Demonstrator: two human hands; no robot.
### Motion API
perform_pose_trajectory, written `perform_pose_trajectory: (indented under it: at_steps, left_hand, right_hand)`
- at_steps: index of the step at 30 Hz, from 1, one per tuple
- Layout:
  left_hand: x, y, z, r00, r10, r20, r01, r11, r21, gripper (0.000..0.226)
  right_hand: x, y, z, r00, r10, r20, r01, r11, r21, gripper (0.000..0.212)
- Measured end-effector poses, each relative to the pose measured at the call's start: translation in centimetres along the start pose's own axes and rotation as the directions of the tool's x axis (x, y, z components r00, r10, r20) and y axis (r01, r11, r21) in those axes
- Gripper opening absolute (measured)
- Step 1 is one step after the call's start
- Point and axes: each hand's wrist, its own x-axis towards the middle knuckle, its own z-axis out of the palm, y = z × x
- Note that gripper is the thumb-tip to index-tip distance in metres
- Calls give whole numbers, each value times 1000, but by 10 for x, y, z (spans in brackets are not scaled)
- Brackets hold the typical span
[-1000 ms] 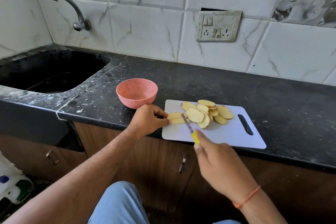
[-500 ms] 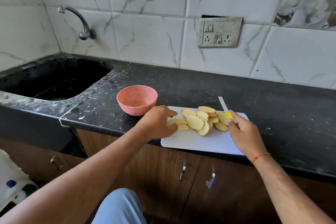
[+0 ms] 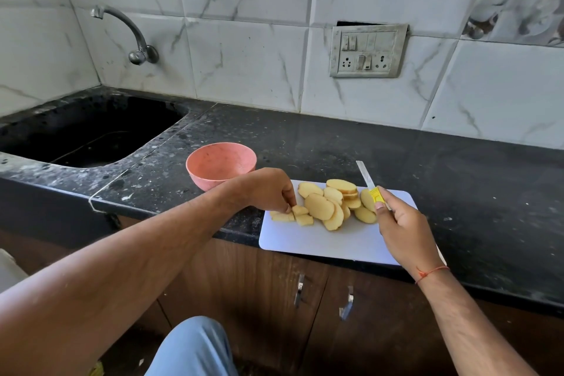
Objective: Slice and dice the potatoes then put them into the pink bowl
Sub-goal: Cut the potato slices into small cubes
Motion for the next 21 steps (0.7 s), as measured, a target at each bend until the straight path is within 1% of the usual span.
perform_pose_trajectory:
  at_steps: [2, 7, 10, 12, 14, 15, 16, 19, 21]
  left_hand:
    - [0, 1, 0, 1000, -2, -8, 2, 1000, -4, 19]
    - [-5, 1, 1, 1000, 9, 14, -8, 998, -67, 29]
    - [-5, -3, 3, 999, 20, -32, -23, 995, -96, 30]
    - [-3, -7, 3, 999, 2, -52, -11, 986, -169, 27]
    - [-3, -10, -1, 999, -16, -28, 9, 965, -262, 26]
    - [-3, -10, -4, 1000, -14, -10, 11, 960, -278, 26]
    - [-4, -10, -7, 1000, 1, 0, -1, 967, -253, 26]
    - [-10, -8, -16, 996, 80, 36, -77, 995, -70, 31]
    - [-12, -5, -16, 994, 92, 63, -90, 995, -35, 37]
  right_hand:
    - [-1, 0, -1, 1000, 2, -5, -2, 1000, 1, 43]
    - [1, 3, 0, 1000, 4, -2, -4, 1000, 9, 43]
    - [1, 6, 1, 1000, -1, 3, 1, 1000, 0, 43]
    - [2, 7, 1, 1000, 1, 3, -1, 1000, 0, 43]
    - [3, 8, 0, 1000, 1, 2, -1, 1000, 2, 43]
    - [3, 8, 0, 1000, 2, 8, -2, 1000, 2, 44]
    - [3, 8, 0, 1000, 5, 10, -5, 1000, 1, 44]
    - [2, 5, 0, 1000, -1, 9, 1, 1000, 5, 42]
    - [2, 4, 0, 1000, -3, 6, 3, 1000, 15, 43]
